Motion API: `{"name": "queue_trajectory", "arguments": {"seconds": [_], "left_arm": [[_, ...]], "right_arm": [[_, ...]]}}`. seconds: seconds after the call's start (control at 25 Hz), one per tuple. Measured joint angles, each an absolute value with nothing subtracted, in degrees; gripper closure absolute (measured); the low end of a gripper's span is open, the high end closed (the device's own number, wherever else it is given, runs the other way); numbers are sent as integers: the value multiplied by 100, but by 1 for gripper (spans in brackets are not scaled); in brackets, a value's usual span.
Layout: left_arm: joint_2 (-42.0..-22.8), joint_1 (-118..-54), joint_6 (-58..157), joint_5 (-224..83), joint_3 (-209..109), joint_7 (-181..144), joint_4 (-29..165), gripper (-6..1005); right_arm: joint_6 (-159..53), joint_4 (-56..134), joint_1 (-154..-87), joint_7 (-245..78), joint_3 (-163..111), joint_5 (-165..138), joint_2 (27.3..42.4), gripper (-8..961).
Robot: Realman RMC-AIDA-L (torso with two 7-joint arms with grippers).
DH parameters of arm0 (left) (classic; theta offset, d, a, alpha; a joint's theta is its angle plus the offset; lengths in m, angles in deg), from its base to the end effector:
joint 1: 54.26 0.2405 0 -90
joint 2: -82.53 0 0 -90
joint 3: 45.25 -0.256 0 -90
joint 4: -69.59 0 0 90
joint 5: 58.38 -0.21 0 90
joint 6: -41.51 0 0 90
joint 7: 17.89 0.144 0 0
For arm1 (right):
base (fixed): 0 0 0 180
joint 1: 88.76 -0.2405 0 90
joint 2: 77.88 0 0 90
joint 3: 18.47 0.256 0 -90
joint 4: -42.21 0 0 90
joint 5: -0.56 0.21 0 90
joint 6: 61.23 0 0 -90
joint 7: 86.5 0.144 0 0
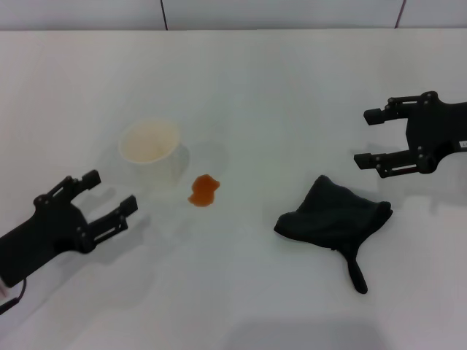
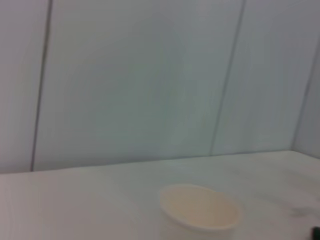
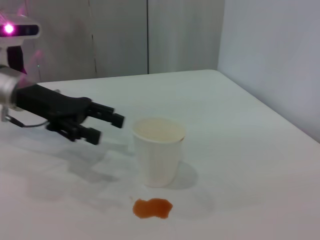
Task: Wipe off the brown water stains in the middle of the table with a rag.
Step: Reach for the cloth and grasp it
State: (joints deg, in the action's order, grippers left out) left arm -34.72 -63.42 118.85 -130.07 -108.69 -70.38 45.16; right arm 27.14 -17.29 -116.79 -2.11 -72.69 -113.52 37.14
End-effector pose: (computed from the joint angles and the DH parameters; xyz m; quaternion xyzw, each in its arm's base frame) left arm -0.3466 0.2432 -0.0194 -0.8608 -0.2655 -0.3021 0.3119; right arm 0.2310 0.3522 0.0502 -0.9777 0.0722 0.1165 0.1590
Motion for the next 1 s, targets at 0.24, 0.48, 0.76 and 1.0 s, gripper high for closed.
{"name": "queue_trajectory", "arguments": {"seconds": [0.24,0.48,0.76,1.0], "left_arm": [[-3297,-6119,12291,-13803,-10844,-8017,3711,129],[-3160,-6016,12649,-14704,-10826,-9098,2609,132],[-3187,-6220,13431,-16008,-10378,-10131,1110,135],[-3221,-6522,13936,-16589,-10236,-10537,529,136]], "right_arm": [[2830,-1799,-11634,-87,-7269,-11366,3707,187],[2922,-2103,-11627,341,-7363,-11578,3702,188],[3030,-2409,-11755,882,-7737,-11851,3691,187],[3556,-2504,-11973,1124,-7772,-11920,3684,188]]}}
